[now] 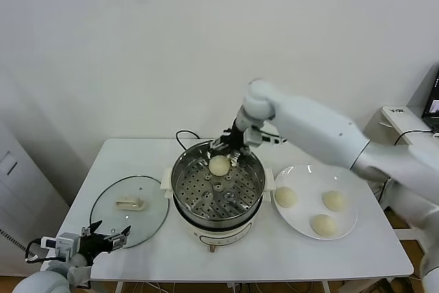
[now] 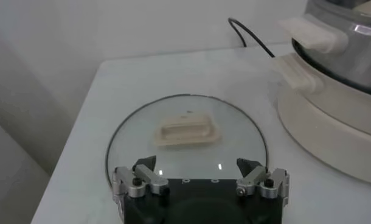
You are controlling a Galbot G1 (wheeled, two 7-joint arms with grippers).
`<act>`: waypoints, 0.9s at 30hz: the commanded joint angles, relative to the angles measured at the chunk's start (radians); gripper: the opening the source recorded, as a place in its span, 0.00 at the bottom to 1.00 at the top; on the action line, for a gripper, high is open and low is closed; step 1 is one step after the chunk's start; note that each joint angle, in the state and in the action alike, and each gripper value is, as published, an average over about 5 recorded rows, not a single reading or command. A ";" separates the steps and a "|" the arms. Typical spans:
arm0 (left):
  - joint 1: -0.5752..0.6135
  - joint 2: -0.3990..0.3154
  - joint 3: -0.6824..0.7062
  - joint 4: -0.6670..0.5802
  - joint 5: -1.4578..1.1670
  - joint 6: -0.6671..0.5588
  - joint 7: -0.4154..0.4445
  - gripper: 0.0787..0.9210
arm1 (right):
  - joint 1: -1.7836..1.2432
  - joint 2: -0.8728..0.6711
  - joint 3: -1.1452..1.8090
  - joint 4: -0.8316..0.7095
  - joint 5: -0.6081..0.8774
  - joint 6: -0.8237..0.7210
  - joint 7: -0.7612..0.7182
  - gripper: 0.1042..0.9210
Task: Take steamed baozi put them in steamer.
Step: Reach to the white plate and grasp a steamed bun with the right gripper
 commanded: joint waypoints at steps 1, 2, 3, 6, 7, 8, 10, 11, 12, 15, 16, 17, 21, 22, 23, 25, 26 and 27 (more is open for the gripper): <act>0.002 -0.001 0.001 -0.004 0.000 -0.001 0.001 0.88 | 0.294 -0.131 -0.277 -0.081 0.429 -0.469 -0.096 0.88; 0.002 -0.001 0.001 -0.005 0.000 -0.001 0.001 0.88 | 0.310 -0.144 -0.306 -0.091 0.452 -0.503 -0.100 0.88; 0.003 -0.002 0.001 -0.006 0.000 -0.001 0.001 0.88 | 0.321 -0.158 -0.336 -0.097 0.484 -0.542 -0.102 0.88; 0.006 -0.004 -0.001 -0.008 0.000 -0.001 0.001 0.88 | 0.333 -0.203 -0.407 -0.101 0.568 -0.649 -0.100 0.88; 0.008 -0.005 -0.003 -0.010 0.000 -0.001 0.001 0.88 | 0.328 -0.217 -0.423 -0.101 0.591 -0.678 -0.099 0.88; 0.010 -0.006 -0.004 -0.012 0.000 -0.001 0.001 0.88 | 0.317 -0.228 -0.432 -0.101 0.604 -0.696 -0.097 0.88; 0.013 -0.009 -0.006 -0.015 0.000 -0.001 0.000 0.88 | 0.285 -0.246 -0.437 -0.101 0.619 -0.719 -0.092 0.88; 0.014 -0.010 -0.007 -0.016 0.001 0.000 0.000 0.88 | 0.266 -0.254 -0.435 -0.101 0.622 -0.727 -0.088 0.88; 0.014 -0.011 -0.007 -0.017 0.001 0.000 0.000 0.88 | 0.246 -0.261 -0.431 -0.101 0.623 -0.733 -0.084 0.88; 0.014 -0.012 -0.006 -0.015 0.001 0.000 0.000 0.88 | 0.185 -0.277 -0.409 -0.103 0.611 -0.744 -0.071 0.88; 0.013 -0.012 -0.006 -0.014 0.001 0.001 0.000 0.88 | 0.165 -0.280 -0.400 -0.105 0.605 -0.748 -0.066 0.88; 0.013 -0.013 -0.006 -0.014 0.001 0.001 0.000 0.88 | 0.147 -0.281 -0.393 -0.107 0.600 -0.751 -0.061 0.88; 0.013 -0.014 -0.007 -0.015 0.001 0.001 0.000 0.88 | 0.079 -0.280 -0.369 -0.114 0.587 -0.767 -0.038 0.88; 0.013 -0.015 -0.007 -0.015 0.001 0.001 0.000 0.88 | 0.061 -0.278 -0.361 -0.116 0.581 -0.770 -0.032 0.88; 0.013 -0.015 -0.007 -0.015 0.001 0.001 0.001 0.88 | 0.041 -0.275 -0.351 -0.118 0.575 -0.774 -0.025 0.88; 0.013 -0.016 -0.007 -0.015 0.001 0.001 0.001 0.88 | 0.000 -0.269 -0.326 -0.127 0.563 -0.780 -0.014 0.88; 0.013 -0.016 -0.007 -0.015 0.001 0.001 0.001 0.88 | -0.019 -0.265 -0.313 -0.133 0.557 -0.782 -0.009 0.88; 0.013 -0.017 -0.008 -0.015 0.001 0.001 0.001 0.88 | -0.037 -0.261 -0.301 -0.140 0.551 -0.784 -0.005 0.88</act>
